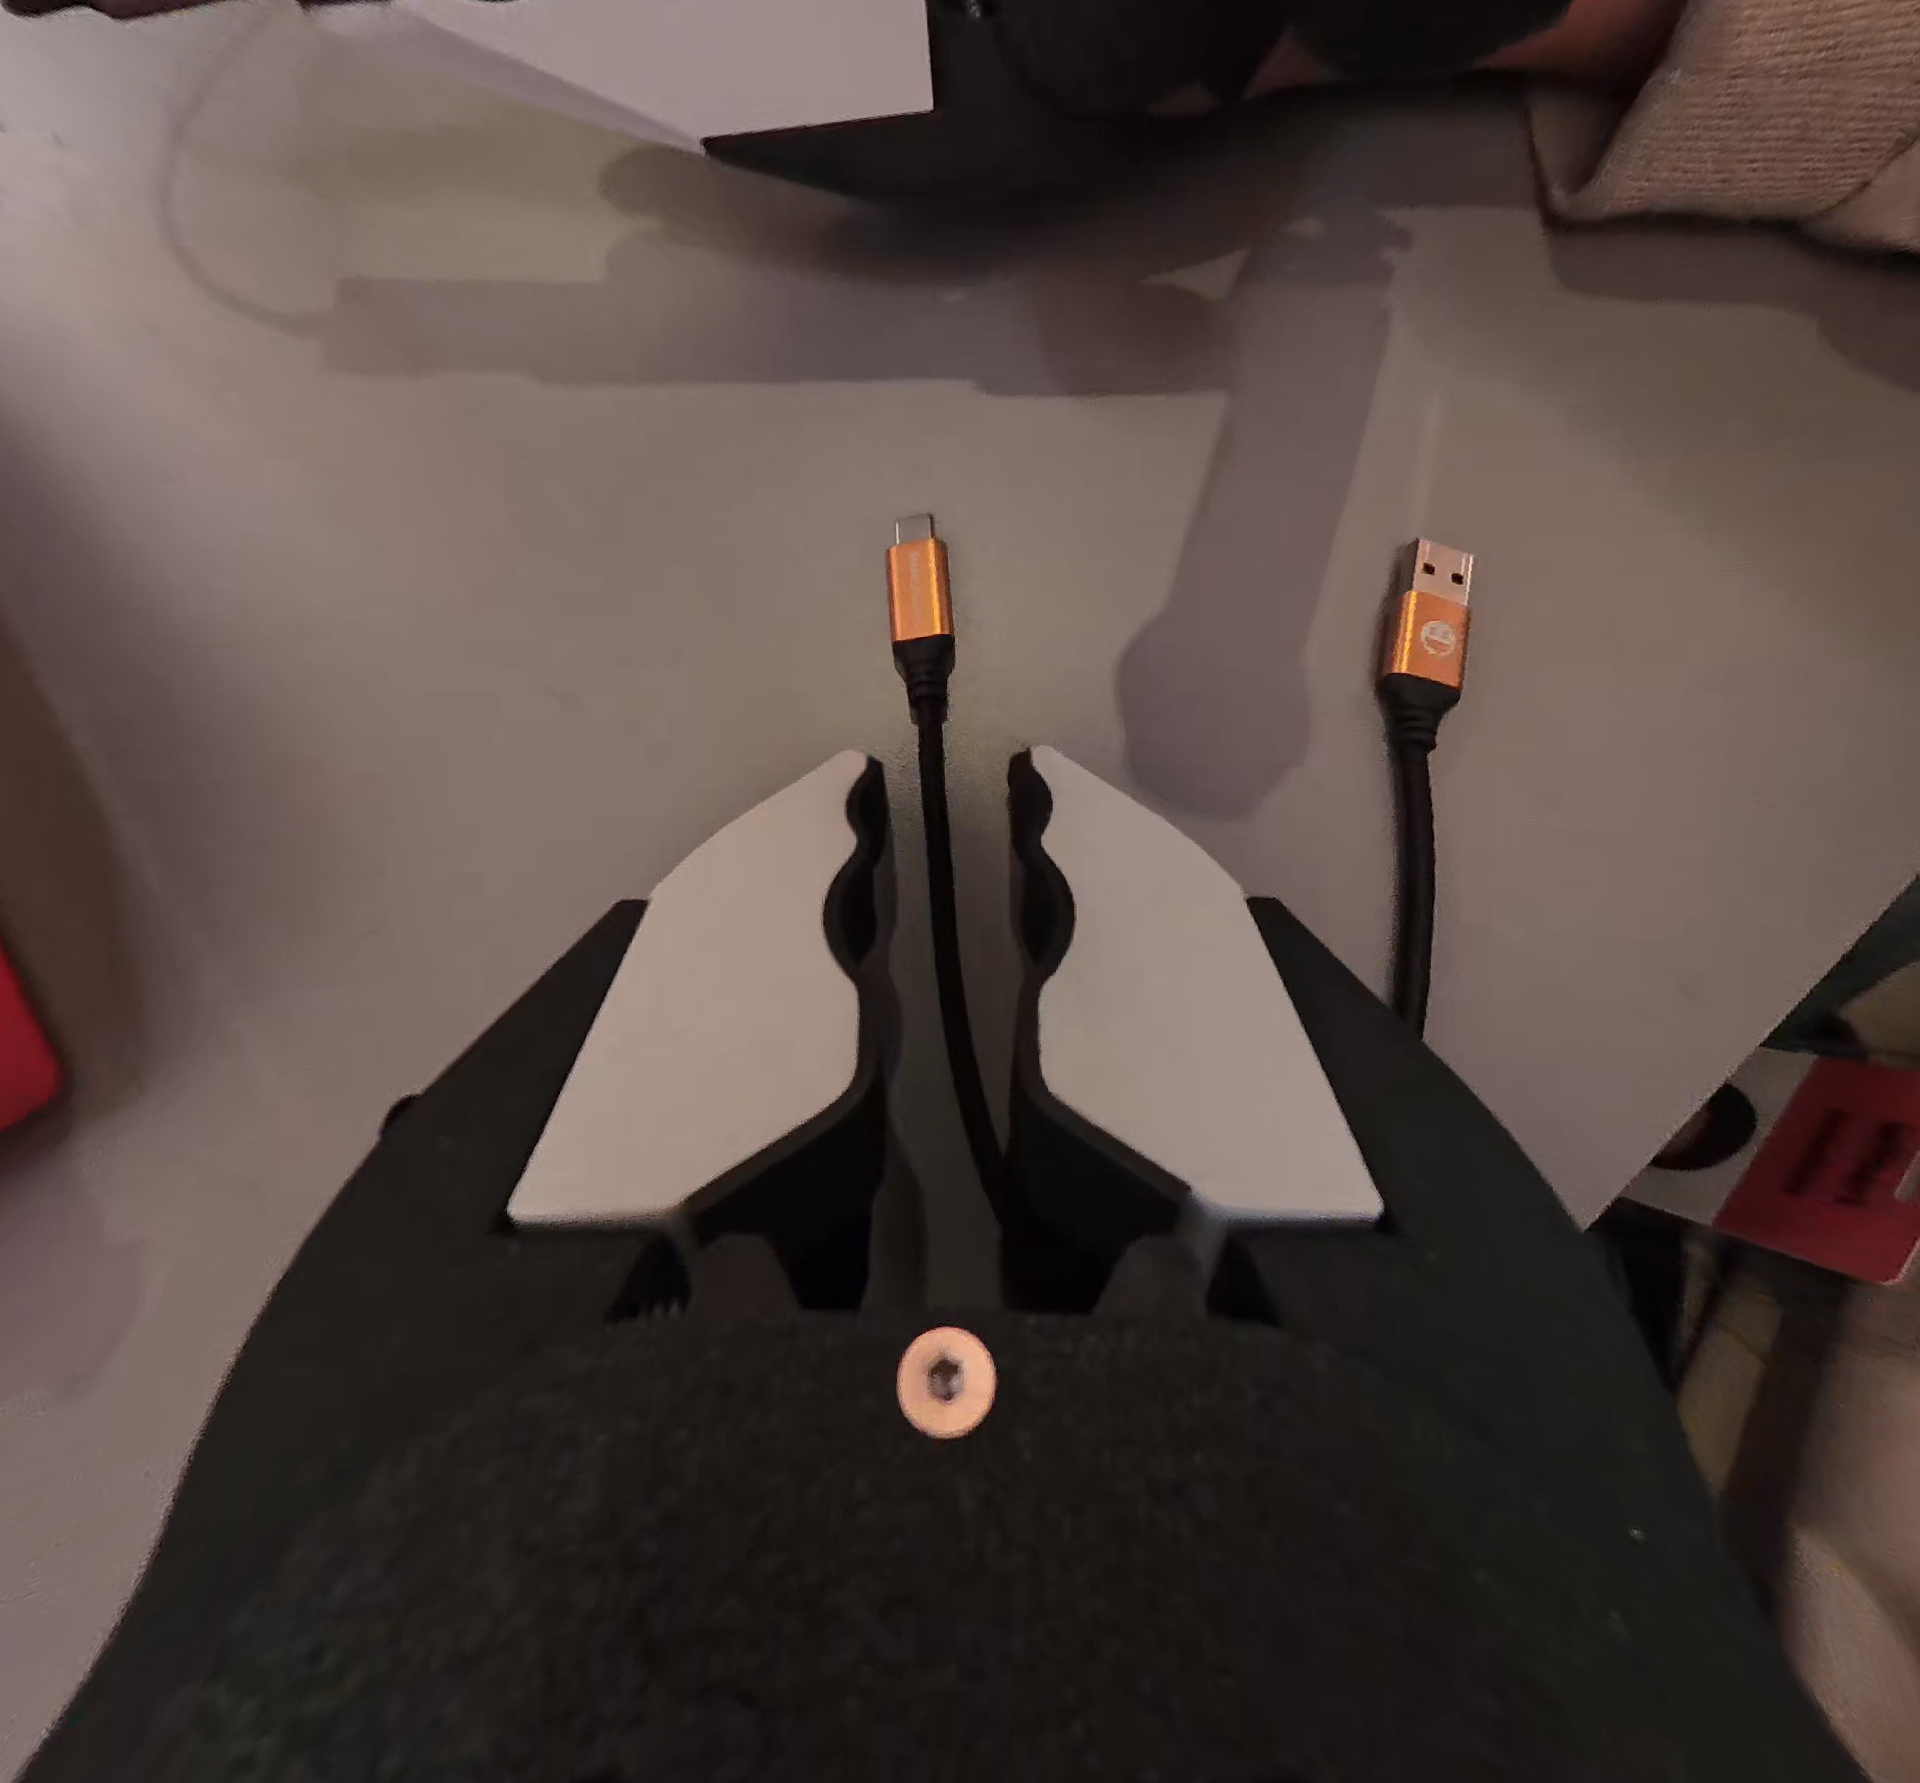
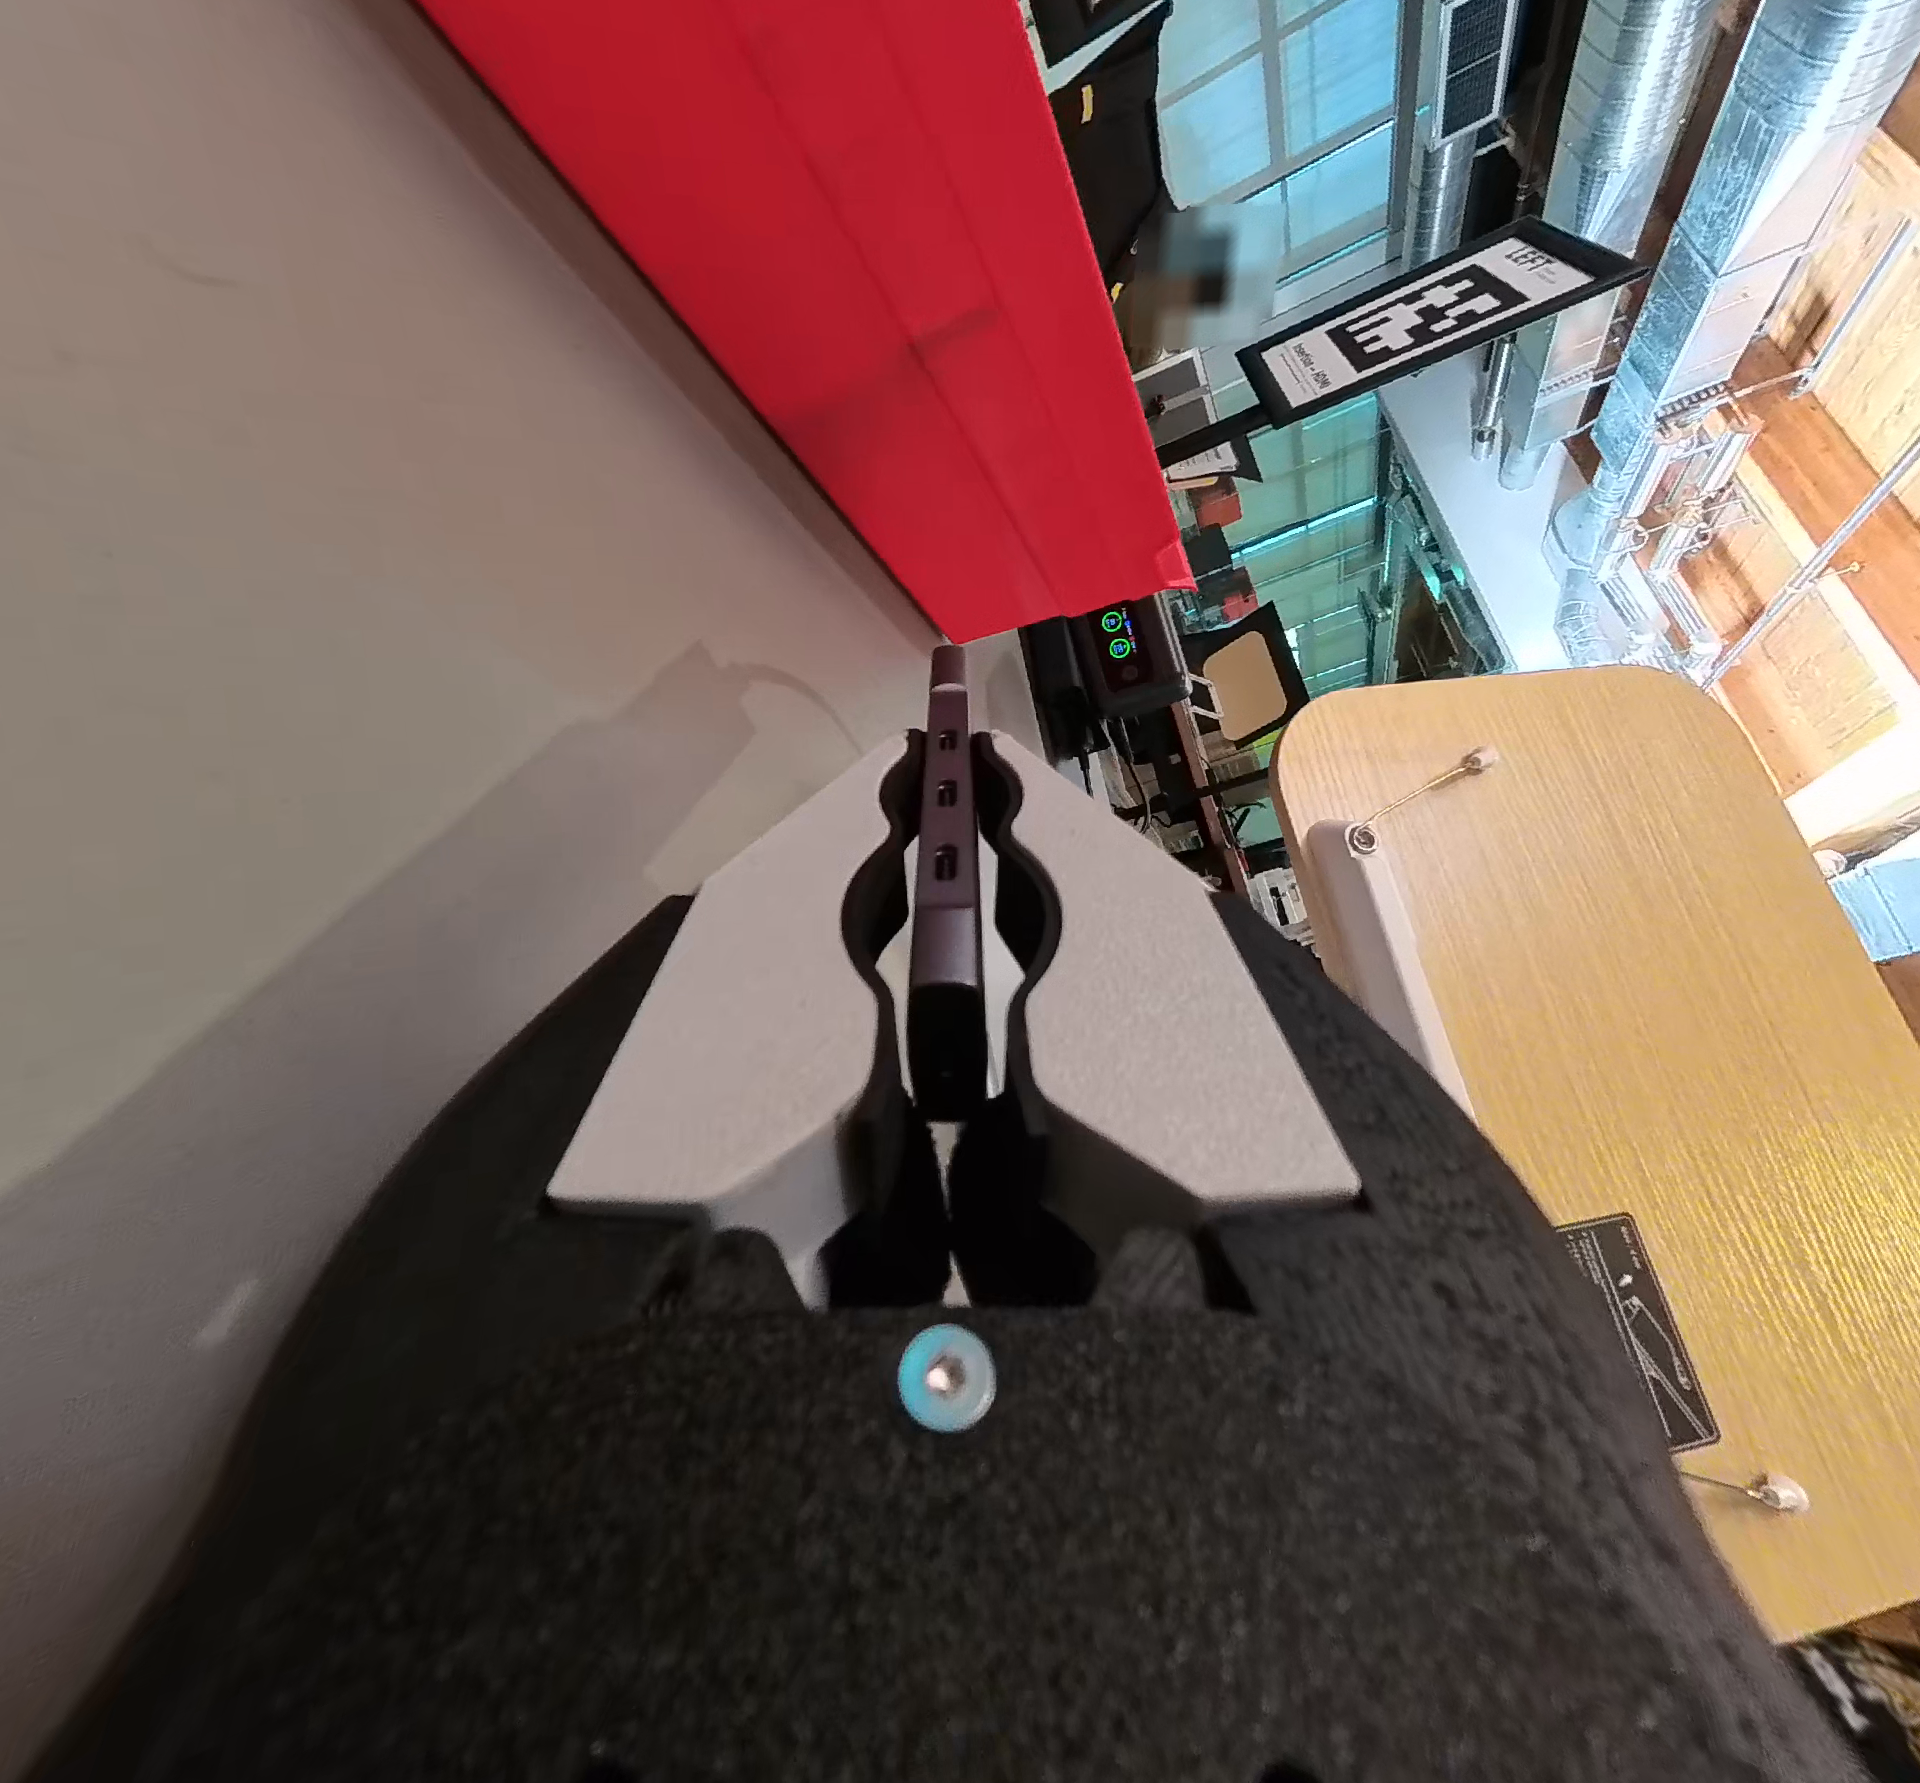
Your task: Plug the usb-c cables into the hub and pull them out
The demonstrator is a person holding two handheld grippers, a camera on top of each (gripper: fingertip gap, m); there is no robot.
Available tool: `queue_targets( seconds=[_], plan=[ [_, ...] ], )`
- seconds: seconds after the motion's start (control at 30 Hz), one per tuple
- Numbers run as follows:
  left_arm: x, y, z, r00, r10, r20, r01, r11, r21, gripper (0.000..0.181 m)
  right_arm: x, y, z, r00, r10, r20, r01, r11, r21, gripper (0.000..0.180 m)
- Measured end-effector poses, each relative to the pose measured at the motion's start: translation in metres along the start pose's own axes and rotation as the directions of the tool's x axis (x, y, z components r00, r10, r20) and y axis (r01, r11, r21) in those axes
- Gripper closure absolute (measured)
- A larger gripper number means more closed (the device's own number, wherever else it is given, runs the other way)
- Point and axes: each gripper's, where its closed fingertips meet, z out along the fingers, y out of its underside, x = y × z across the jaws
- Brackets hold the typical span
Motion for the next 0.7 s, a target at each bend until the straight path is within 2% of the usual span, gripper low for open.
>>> queue_targets(
  seconds=[0.17, 0.23, 0.43, 0.57, 0.7],
  plan=[
    [-0.003, 0.003, 0.003, 1.0, -0.015, 0.019, 0.015, 0.999, -0.031, 0.166, -0.001, 0.0, 0.0, 1.0, 0.001, 0.003, -0.001, 1.0, -0.001, 0.171],
    [-0.007, 0.003, 0.004, 0.999, -0.034, 0.041, 0.035, 0.999, -0.029, 0.177, -0.001, -0.001, 0.0, 1.0, 0.003, 0.003, -0.003, 1.0, 0.001, 0.171],
    [-0.016, 0.002, 0.002, 1.0, 0.011, 0.024, -0.01, 0.998, -0.066, 0.177, -0.001, -0.005, -0.002, 1.0, -0.015, 0.0, 0.015, 1.0, 0.017, 0.171],
    [-0.043, -0.036, -0.025, 0.998, 0.019, 0.057, -0.017, 0.999, -0.027, 0.178, -0.003, -0.012, -0.004, 0.999, -0.052, -0.004, 0.052, 0.998, 0.042, 0.171],
    [-0.06, -0.06, -0.033, 0.997, 0.053, 0.058, -0.046, 0.993, -0.105, 0.178, -0.004, -0.019, -0.007, 0.995, -0.097, -0.018, 0.098, 0.993, 0.067, 0.171]
  ],
)
